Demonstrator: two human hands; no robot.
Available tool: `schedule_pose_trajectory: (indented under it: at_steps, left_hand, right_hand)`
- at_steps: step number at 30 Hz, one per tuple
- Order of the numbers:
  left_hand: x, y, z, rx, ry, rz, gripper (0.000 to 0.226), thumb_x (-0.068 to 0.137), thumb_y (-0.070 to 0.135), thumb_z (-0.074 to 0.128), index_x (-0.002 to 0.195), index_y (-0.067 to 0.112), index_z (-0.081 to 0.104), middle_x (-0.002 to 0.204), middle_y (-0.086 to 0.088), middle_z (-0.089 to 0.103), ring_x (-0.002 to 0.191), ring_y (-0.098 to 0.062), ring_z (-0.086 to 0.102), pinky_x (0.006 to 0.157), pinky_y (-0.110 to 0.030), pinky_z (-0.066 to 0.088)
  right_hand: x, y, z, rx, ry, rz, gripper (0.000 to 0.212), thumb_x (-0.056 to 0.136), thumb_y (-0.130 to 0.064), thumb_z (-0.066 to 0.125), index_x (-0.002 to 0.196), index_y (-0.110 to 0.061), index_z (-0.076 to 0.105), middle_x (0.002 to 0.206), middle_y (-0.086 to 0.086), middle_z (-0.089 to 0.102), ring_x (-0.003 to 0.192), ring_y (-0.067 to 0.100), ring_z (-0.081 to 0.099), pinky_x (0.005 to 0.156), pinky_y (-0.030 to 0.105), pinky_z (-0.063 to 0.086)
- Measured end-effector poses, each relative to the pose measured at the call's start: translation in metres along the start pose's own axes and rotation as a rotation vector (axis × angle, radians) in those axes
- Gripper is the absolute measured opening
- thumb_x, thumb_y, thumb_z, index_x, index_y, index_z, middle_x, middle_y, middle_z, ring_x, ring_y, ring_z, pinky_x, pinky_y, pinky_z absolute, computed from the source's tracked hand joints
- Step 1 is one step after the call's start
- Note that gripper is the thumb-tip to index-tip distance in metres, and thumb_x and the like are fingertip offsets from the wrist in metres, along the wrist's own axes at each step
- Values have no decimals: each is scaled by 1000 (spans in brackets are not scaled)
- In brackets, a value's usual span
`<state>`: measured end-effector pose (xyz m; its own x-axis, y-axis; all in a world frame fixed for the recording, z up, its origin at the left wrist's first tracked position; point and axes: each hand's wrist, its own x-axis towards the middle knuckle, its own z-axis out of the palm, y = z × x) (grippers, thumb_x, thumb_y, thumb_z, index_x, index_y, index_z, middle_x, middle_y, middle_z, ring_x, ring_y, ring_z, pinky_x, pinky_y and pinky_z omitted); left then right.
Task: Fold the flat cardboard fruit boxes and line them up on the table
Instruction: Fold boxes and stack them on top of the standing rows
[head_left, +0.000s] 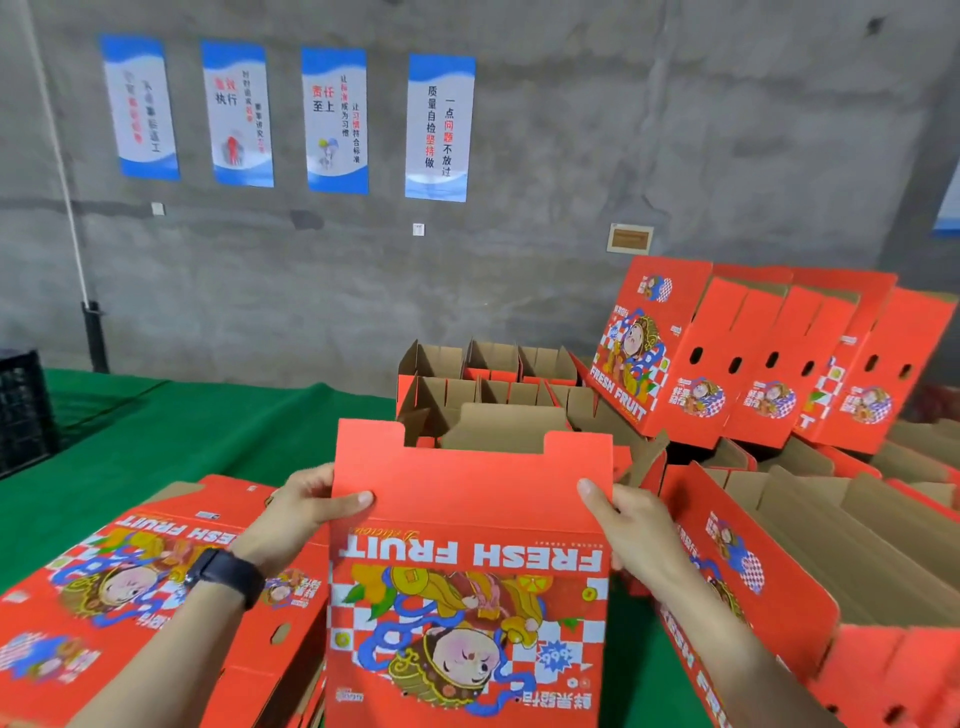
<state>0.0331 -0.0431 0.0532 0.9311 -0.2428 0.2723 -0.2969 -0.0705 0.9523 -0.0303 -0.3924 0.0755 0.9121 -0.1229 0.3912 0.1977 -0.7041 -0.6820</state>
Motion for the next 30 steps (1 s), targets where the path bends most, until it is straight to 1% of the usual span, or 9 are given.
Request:
schedule_pose_trajectory:
  at_steps: [3,5,7,12,17,23,25,28,30]
  left_hand:
    - [2,15,3,218,-94,-70,58,69,61,64,58,5,65,70,-2,70,66,-12,64,74,-26,46]
    - [3,20,8,345,-95,-103,72,74,75,45,73,8,70,85,3,74,83,-10,67,85,-25,44]
    - [2,22,16,496,-63,-78,62,82,73,31,94,26,68,99,11,71,98,-9,64,89,-25,44]
    - [2,22,35,950,-3,-54,63,78,70,17,95,23,57,92,3,69,85,-17,65,81,-33,50]
    - [6,33,47,779,-91,-191,61,80,66,20,70,19,56,71,9,65,56,-3,61,51,-10,40]
    - [0,39,70,938,223,-98,61,100,48,23,55,12,45,66,-8,55,62,-25,55,59,-30,35]
    - [-6,40,74,899,309,-73,60,101,43,26,53,12,43,59,-5,51,54,-20,49,53,-30,30]
    - [-18,38,80,860,317,-38,49,101,35,36,61,12,52,62,-1,58,58,-15,54,49,-21,30]
    - [-28,34,86,849,318,-2,34,101,29,42,86,8,64,84,-8,70,77,-26,64,59,-26,38]
  right_hand:
    - [-3,1,-14,44,41,-21,49,94,-40,50,57,-8,47,50,3,56,47,13,56,51,30,37]
    - [-8,0,-21,104,45,-41,53,90,-44,50,65,2,53,56,10,60,49,17,58,51,29,39]
    - [-12,1,-24,151,56,-71,57,87,-45,50,72,10,55,64,21,63,59,29,62,53,34,42]
    - [-25,14,-31,222,75,-69,57,83,-44,50,74,12,55,63,19,64,61,32,65,57,38,47]
    - [-34,27,-33,265,73,-36,61,81,-49,51,80,11,56,67,17,66,63,28,68,59,40,51]
    - [-35,36,-33,277,122,-19,57,80,-46,55,78,12,59,70,16,67,63,28,68,63,47,53]
    - [-38,38,-32,311,128,-1,44,81,-41,58,76,1,69,79,8,69,67,20,70,64,41,56]
    - [-38,44,-30,315,126,36,32,87,-27,64,69,-2,71,88,2,68,73,16,69,68,41,57]
    - [-39,51,-28,283,145,60,37,87,-19,67,62,8,62,85,-1,67,75,16,67,70,43,54]
